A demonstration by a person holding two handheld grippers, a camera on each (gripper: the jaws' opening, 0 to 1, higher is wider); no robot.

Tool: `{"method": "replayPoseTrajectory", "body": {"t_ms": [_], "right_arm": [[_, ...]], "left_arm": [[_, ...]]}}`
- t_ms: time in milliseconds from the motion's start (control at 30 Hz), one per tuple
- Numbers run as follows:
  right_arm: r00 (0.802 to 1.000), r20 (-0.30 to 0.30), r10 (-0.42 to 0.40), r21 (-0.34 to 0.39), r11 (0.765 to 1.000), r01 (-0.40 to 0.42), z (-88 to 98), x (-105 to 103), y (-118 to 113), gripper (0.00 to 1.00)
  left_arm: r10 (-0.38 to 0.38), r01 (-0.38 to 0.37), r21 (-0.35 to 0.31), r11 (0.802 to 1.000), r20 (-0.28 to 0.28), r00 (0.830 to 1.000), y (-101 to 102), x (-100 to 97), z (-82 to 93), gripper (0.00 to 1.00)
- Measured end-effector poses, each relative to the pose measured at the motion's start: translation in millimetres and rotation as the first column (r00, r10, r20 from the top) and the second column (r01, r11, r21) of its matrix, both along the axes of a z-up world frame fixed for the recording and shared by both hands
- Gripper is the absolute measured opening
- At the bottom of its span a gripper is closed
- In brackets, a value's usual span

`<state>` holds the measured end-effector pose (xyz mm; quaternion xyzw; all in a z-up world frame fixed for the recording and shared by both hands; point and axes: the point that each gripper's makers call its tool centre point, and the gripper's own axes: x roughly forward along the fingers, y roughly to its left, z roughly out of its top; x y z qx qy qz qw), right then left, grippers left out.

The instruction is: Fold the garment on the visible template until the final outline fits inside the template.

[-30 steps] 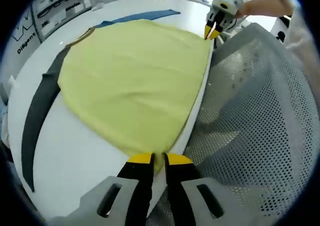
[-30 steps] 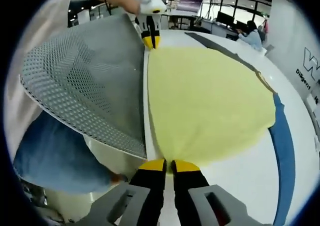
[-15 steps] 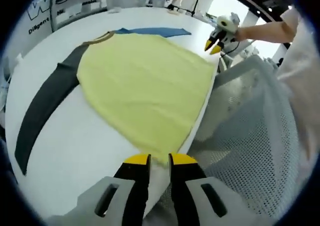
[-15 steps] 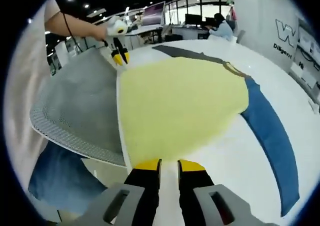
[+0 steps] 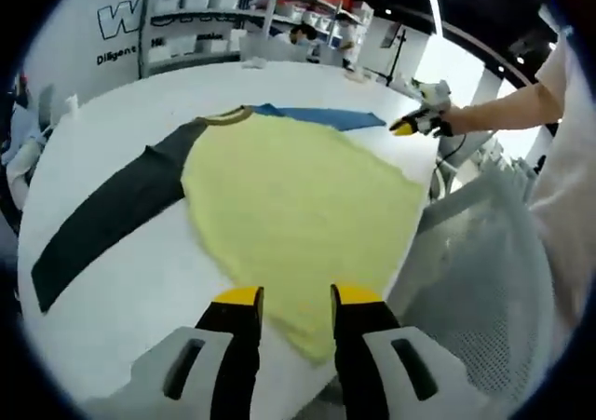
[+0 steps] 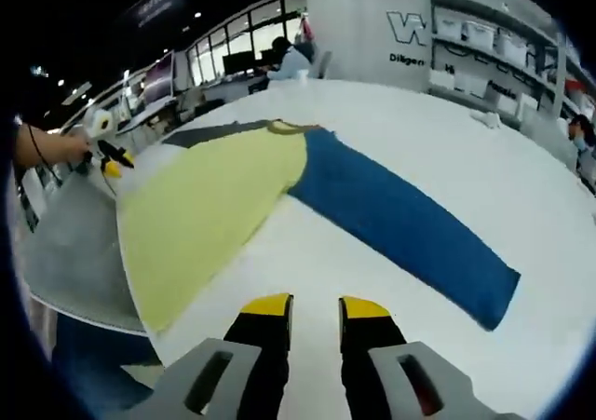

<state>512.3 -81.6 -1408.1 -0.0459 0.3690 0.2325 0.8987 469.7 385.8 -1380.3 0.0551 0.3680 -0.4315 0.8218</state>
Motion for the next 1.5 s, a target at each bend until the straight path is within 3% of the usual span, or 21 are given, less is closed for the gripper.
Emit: {"method": "replayPoseTrajectory", "body": {"t_ms": [200, 500, 667, 767, 933, 1300, 1367, 1433, 1500], "right_arm": [[0.975, 0.011, -0.223, 0.045, 0.974, 0.222, 1.0, 13.2, -47.1, 0.17], [0.890, -0.012, -0.456, 0.070, 0.888, 0.455, -6.8, 25.2, -105.8, 0.16], [0.848, -0.025, -0.530, 0.065, 0.845, 0.530, -11.7, 32.1, -127.6, 0.16], [0.825, -0.027, -0.564, 0.051, 0.824, 0.564, -13.8, 34.4, -136.6, 0.16], [0.806, -0.037, -0.590, 0.032, 0.806, 0.591, -19.1, 38.0, -145.0, 0.18], [0.798, -0.057, -0.600, -0.001, 0.799, 0.601, -34.8, 37.5, -145.1, 0.19], [0.784, -0.045, -0.619, 0.012, 0.785, 0.620, -37.0, 39.3, -148.1, 0.18], [0.757, -0.047, -0.651, 0.059, 0.755, 0.653, -34.1, 42.4, -150.1, 0.18], [0.766, -0.040, -0.641, 0.042, 0.765, 0.643, -34.0, 43.3, -150.2, 0.14]], "left_arm": [[0.054, -0.053, -0.044, 0.998, 0.040, 0.998, -11.1, 4.1, 6.1, 0.40], [0.091, -0.087, -0.071, 0.994, 0.063, 0.994, -27.1, 1.1, 14.2, 0.43], [0.097, -0.093, -0.064, 0.994, 0.067, 0.993, -27.7, 0.1, 13.8, 0.44], [0.107, -0.103, -0.062, 0.993, 0.070, 0.992, -27.0, 0.6, 14.0, 0.45], [0.117, -0.113, -0.060, 0.992, 0.080, 0.990, -30.9, 0.8, 14.9, 0.47], [0.122, -0.117, -0.057, 0.991, 0.084, 0.989, -34.5, 0.9, 15.0, 0.48], [0.125, -0.121, -0.054, 0.991, 0.086, 0.988, -33.0, 1.0, 15.5, 0.48], [0.130, -0.125, -0.054, 0.991, 0.087, 0.988, -31.3, 0.8, 16.7, 0.48], [0.129, -0.126, -0.048, 0.991, 0.086, 0.988, -30.1, -0.3, 16.5, 0.48]]}}
